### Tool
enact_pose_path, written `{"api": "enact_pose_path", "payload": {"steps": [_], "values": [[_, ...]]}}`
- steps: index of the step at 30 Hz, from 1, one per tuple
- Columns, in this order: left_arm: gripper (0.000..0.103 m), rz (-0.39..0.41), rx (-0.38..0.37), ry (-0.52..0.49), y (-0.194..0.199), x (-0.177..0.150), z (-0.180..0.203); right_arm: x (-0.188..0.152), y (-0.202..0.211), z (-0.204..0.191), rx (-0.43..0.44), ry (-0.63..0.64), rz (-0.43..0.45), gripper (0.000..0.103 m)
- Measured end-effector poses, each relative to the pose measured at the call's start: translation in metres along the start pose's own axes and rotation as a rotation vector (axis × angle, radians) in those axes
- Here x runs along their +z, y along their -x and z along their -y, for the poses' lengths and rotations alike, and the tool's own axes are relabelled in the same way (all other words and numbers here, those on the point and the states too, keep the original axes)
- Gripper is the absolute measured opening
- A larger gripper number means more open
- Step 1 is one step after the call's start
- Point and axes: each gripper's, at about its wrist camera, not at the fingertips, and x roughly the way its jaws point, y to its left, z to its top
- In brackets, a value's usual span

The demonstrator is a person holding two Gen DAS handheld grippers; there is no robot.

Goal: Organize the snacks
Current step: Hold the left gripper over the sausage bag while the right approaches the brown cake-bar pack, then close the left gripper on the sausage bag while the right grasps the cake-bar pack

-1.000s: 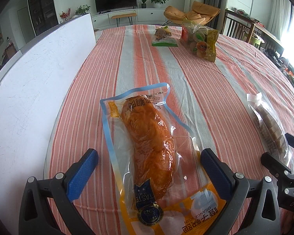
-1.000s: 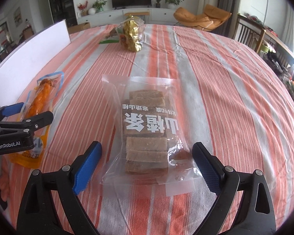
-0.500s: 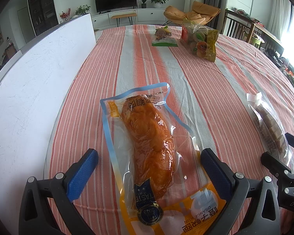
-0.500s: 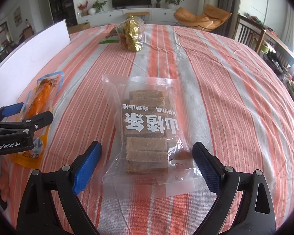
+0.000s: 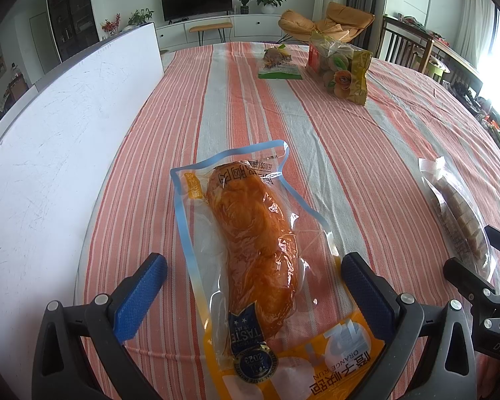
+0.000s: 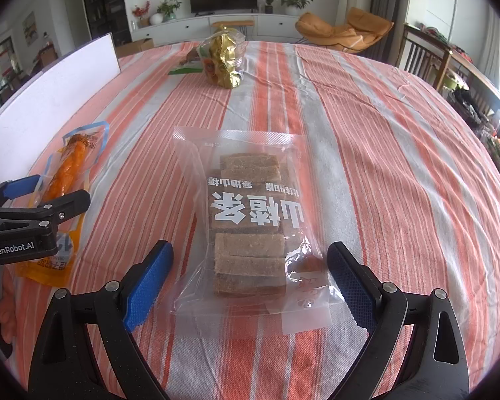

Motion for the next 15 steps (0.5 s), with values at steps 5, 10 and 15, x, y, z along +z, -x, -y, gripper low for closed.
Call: {"api": "enact_pose_path", "payload": {"steps": [5, 10, 15], "values": [[0.103, -0.007, -0.011, -0.001, 0.000, 0.001, -0.002, 0.000, 0.000, 0.000, 0.001, -0.001, 0.000, 0.096], [0.103, -0.110, -0.068, -0.055, 0.003, 0.002, -0.005, -0.002, 0.004, -0.002, 0.026, 0.011, 0.001, 0.096], [0.103, -0.126, -0.050, -0.083, 0.002, 0.000, 0.010, 0.000, 0.009, 0.007, 0.068, -0.026, -0.018, 0.095]]}}
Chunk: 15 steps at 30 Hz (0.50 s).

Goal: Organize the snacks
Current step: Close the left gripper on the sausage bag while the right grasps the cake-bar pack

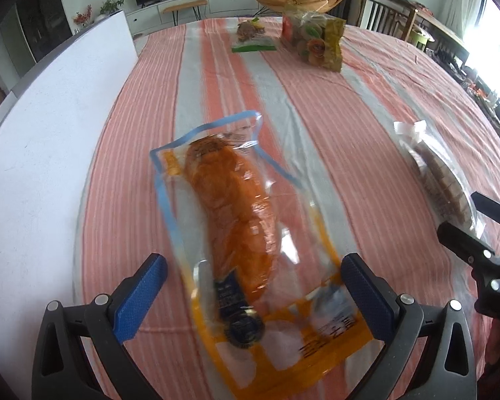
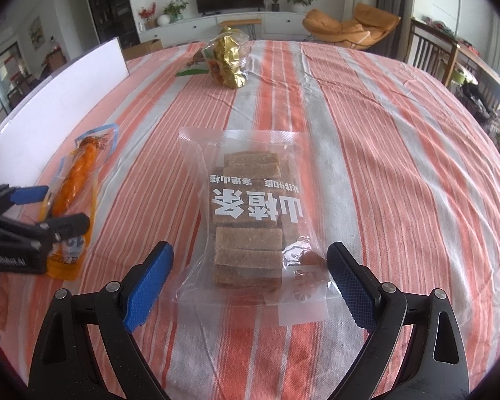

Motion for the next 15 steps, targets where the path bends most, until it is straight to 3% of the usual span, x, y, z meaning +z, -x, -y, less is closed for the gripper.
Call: {"api": "enact_pose_path", "payload": {"steps": [5, 6, 8, 9, 10, 11, 12, 15], "values": [[0.101, 0.021, 0.006, 0.026, -0.005, 0.008, 0.005, 0.032, 0.002, 0.001, 0.047, -0.048, -0.014, 0.094], [0.098, 0.028, 0.004, 0.020, -0.004, 0.008, 0.004, 0.037, -0.002, -0.001, 0.018, -0.027, -0.033, 0.094], [0.078, 0.052, -0.013, -0.001, 0.001, 0.008, -0.001, 0.040, -0.024, -0.003, -0.005, 0.015, -0.149, 0.095], [0.074, 0.055, -0.019, -0.004, 0.003, 0.007, -0.005, 0.038, -0.026, -0.002, -0.004, 0.026, -0.146, 0.091], [0.065, 0.063, -0.026, -0.002, 0.006, 0.005, -0.009, 0.034, -0.021, -0.002, -0.010, 0.039, -0.096, 0.081], [0.059, 0.071, -0.046, 0.009, 0.010, 0.003, -0.014, 0.029, -0.017, 0.000, -0.031, 0.037, -0.077, 0.056], [0.057, 0.078, -0.065, 0.022, 0.012, 0.000, -0.017, 0.026, -0.010, 0.002, -0.024, 0.031, -0.053, 0.053], [0.051, 0.124, -0.176, 0.105, 0.028, -0.012, -0.029, 0.020, 0.002, 0.026, 0.142, -0.113, -0.055, 0.052]]}}
